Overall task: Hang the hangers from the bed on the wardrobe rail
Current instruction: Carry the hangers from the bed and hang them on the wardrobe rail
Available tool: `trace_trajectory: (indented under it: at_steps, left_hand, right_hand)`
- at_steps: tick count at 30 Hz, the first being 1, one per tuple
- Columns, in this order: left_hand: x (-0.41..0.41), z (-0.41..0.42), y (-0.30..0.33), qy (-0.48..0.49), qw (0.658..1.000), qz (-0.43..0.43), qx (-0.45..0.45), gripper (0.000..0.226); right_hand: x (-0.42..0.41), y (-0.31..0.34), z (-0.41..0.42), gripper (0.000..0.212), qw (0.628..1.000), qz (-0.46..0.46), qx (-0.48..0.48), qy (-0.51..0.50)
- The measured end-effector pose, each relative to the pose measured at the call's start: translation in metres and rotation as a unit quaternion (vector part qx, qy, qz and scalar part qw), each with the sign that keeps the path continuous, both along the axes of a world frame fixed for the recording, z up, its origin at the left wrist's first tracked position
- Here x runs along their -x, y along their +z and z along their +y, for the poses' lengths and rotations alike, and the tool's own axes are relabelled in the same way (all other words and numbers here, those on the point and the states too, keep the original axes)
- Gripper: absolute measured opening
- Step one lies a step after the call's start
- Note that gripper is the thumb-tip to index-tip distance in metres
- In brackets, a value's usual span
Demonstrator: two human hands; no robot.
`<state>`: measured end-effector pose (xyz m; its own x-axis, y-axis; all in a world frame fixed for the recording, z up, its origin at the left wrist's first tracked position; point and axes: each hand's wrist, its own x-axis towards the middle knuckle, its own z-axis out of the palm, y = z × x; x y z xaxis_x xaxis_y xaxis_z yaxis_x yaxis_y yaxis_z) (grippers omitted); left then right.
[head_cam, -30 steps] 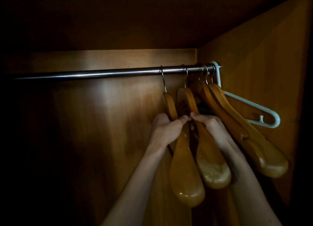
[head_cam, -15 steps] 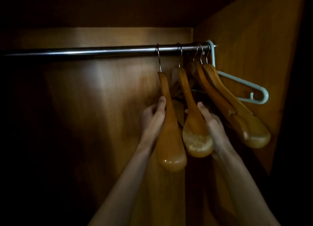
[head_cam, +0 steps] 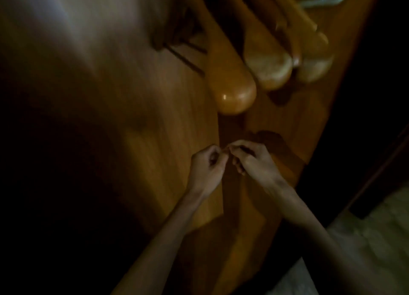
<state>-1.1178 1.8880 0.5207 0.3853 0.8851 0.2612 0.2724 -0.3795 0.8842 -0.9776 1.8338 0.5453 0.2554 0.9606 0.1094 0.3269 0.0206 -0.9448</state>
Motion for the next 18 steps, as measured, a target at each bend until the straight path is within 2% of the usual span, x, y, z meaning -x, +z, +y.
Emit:
trace_trajectory:
  at_steps: [4, 7, 9, 12, 16, 18]
  left_hand:
    - [0.005, -0.017, -0.084, -0.048, 0.988, 0.117, 0.086, 0.027]
    - [0.009, -0.039, -0.143, -0.091, 0.960, 0.228, 0.136, 0.031]
    - [0.013, -0.053, -0.178, -0.119, 0.933, 0.304, 0.153, 0.035]
    - [0.017, -0.078, -0.239, -0.161, 0.886, 0.390, 0.191, 0.023]
    - [0.020, -0.119, -0.303, -0.232, 0.820, 0.475, 0.221, 0.019]
    - [0.019, -0.141, -0.325, -0.286, 0.783, 0.501, 0.232, 0.016]
  right_hand:
    - [0.004, -0.085, -0.029, 0.022, 0.995, -0.005, 0.093, -0.040]
    - [0.009, -0.151, -0.060, 0.016, 0.978, -0.007, 0.188, -0.088]
    - [0.015, -0.190, -0.083, 0.013, 0.966, -0.011, 0.238, -0.105]
    - [0.027, -0.241, -0.126, 0.014, 0.943, -0.022, 0.310, -0.119]
    - [0.046, -0.300, -0.193, 0.018, 0.899, -0.007, 0.412, -0.149]
    - [0.060, -0.327, -0.234, 0.011, 0.883, 0.025, 0.438, -0.168]
